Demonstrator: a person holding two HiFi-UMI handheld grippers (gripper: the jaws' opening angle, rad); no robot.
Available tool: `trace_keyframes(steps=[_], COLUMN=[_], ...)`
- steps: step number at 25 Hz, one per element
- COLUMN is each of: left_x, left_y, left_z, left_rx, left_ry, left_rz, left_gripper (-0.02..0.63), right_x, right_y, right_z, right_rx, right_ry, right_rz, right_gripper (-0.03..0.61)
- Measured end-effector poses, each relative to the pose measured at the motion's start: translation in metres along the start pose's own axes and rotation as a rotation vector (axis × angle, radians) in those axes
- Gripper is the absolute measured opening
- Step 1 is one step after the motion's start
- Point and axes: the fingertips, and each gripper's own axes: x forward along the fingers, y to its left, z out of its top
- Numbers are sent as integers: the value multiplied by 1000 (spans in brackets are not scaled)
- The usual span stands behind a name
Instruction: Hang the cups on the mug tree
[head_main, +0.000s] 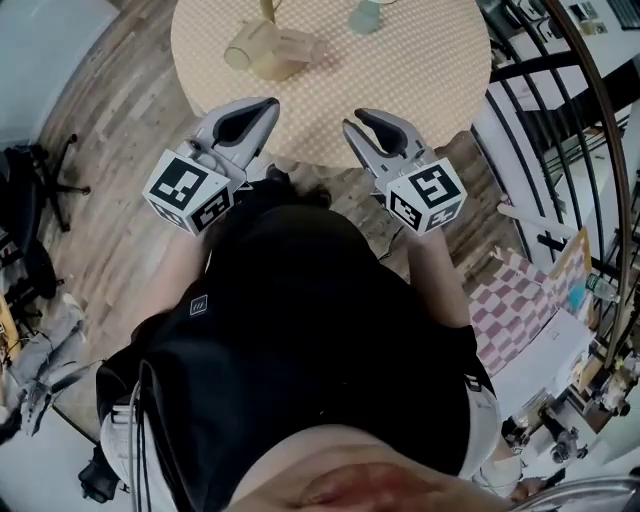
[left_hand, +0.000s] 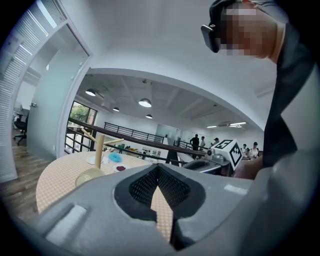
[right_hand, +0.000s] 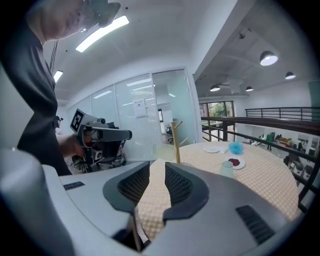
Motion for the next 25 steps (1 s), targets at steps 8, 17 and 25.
trace_keyframes(steps=[8,17,25], left_x=[4,40,79], left_y=[6,18,16], left_z=[5,12,10], left_rx=[47,10,-61], left_ry=[-10,-34,-76], left_rz=[38,180,374], left_gripper=[6,6,6], right_x=[32,45,66], right_y=[-33,-106,-188], right_z=[18,17,-8], right_rx=[-44,-100,-253], right_ry=[38,139,279], right_rz=[39,104,230], right_gripper=[112,121,138])
